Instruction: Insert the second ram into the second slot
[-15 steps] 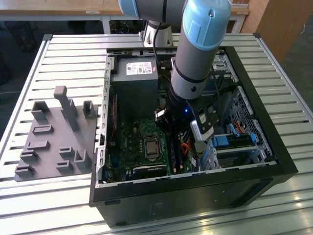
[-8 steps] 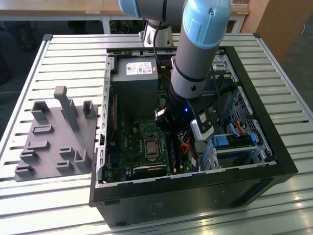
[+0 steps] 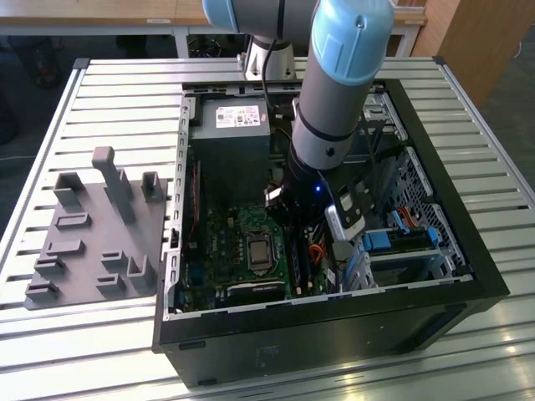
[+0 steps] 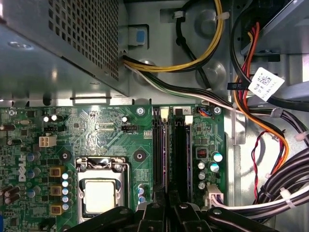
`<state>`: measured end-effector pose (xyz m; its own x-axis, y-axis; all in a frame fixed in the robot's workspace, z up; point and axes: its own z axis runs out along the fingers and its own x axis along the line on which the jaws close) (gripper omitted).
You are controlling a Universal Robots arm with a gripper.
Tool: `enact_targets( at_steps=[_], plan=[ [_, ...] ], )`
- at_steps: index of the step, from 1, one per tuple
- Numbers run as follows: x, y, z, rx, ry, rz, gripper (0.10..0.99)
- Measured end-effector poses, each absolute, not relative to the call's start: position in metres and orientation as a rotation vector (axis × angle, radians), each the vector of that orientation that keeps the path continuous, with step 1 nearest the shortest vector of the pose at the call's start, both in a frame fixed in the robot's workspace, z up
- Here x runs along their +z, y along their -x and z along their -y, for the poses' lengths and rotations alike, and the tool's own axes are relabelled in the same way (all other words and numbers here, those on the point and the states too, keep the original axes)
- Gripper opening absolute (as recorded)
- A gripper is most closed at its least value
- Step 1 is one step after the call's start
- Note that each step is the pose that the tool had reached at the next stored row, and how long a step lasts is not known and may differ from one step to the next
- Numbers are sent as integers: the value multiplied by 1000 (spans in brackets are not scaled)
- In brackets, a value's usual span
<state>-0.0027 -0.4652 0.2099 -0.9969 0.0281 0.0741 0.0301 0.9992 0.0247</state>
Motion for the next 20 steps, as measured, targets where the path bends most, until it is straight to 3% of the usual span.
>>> enact_targets(
  at_steps=[9,10,20],
  plan=[
    [209,3,465,-40,45,3067,145],
    [210,3,465,-40,45,3067,208],
    [226,3,465,-40,45,3067,196]
  ],
)
